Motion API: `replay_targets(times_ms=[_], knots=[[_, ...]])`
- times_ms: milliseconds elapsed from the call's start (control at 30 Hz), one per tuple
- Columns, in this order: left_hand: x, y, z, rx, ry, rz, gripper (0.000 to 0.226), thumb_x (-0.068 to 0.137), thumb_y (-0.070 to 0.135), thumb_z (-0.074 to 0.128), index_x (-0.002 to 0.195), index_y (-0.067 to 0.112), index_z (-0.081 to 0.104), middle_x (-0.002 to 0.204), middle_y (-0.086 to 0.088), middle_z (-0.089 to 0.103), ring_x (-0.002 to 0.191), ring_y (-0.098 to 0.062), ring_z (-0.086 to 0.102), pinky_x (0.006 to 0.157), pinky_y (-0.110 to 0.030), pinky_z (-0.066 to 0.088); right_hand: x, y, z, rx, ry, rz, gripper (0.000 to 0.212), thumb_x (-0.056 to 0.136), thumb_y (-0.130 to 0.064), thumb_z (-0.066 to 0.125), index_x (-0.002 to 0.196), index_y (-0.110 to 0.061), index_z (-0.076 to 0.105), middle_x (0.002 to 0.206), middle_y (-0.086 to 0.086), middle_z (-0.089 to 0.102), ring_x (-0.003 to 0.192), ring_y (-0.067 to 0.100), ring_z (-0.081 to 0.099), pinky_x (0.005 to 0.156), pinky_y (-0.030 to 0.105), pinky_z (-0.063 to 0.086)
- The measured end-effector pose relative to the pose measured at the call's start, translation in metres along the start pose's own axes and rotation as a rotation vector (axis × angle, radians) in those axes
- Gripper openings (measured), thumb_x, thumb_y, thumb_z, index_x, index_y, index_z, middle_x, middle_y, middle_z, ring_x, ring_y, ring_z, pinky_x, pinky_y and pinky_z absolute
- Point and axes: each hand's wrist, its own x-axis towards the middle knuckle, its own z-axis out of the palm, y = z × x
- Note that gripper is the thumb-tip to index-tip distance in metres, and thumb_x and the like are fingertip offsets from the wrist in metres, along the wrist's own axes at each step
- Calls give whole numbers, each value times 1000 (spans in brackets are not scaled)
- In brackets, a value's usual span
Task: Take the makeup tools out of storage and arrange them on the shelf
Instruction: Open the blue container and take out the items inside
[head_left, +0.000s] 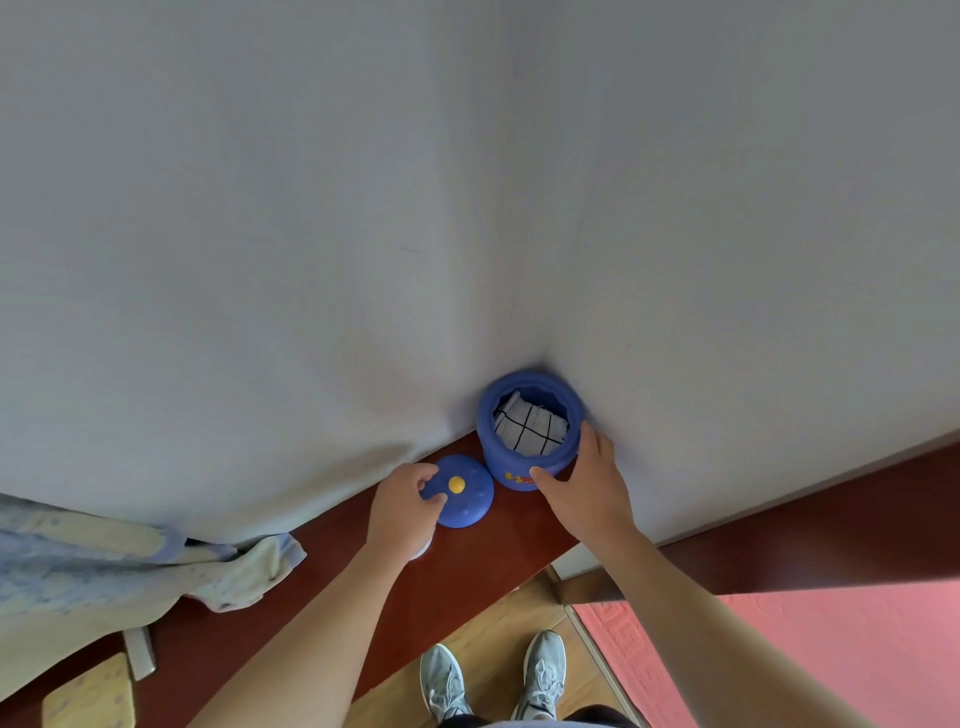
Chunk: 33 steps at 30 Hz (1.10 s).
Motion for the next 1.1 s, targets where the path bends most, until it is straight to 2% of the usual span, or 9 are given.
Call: replay_targets(times_ms=[167,300,433,533,633,733,833,1000,1100], knots=[[12,17,12,51,-30,43,38,88,23,67,126,19,63,120,4,63,106,-14,60,89,-28,49,0,0,0,4,0,3,92,85,-44,69,153,-14,16,153,3,26,132,21,44,101,35,45],[23,20,19,199,-85,71,37,88,22,65,125,19,64,119,0,64,101,-18,61,79,-25,44,1,0,0,8,12,1,89,84,-44,69,152,-17,18,151,0,28,129,19,45,99,32,45],[31,23,24,278,-101,68,35,89,21,62,123,20,65,121,-1,63,104,-20,62,77,-26,44,1,1,1,21,17,-6,89,83,-44,70,152,-19,19,150,-1,29,128,19,46,98,32,45],[33,25,26,343,-106,66,24,86,17,59,108,15,69,107,-6,66,90,-24,63,58,-26,35,2,1,1,8,8,0,90,85,-44,69,153,-16,16,152,0,26,131,19,44,99,31,43],[33,28,25,360,-102,79,7,81,9,58,77,8,63,83,-12,60,74,-31,59,45,-25,21,1,1,2,6,13,-9,91,84,-45,69,153,-16,16,152,0,26,130,19,44,100,32,44],[32,30,23,327,-103,93,35,75,4,57,50,18,37,58,1,35,53,-20,39,44,-26,16,2,2,2,10,18,-14,89,84,-45,69,152,-17,18,150,-1,28,128,19,46,97,31,44],[32,30,20,310,-111,116,37,72,3,56,48,18,31,51,3,29,45,-12,27,44,-25,16,2,2,3,21,24,-18,88,83,-44,70,151,-18,20,149,-1,29,127,18,47,97,32,45],[32,29,13,271,-107,127,29,68,3,51,47,17,37,47,0,37,44,-13,32,43,-25,20,2,3,4,27,23,-13,89,83,-45,70,151,-18,20,150,-1,28,129,18,46,99,34,46],[30,32,8,254,-87,132,34,70,4,52,47,21,35,50,1,38,47,-14,36,44,-25,21,2,3,4,21,23,-6,90,83,-45,70,152,-17,19,150,-1,28,129,18,45,99,32,45]])
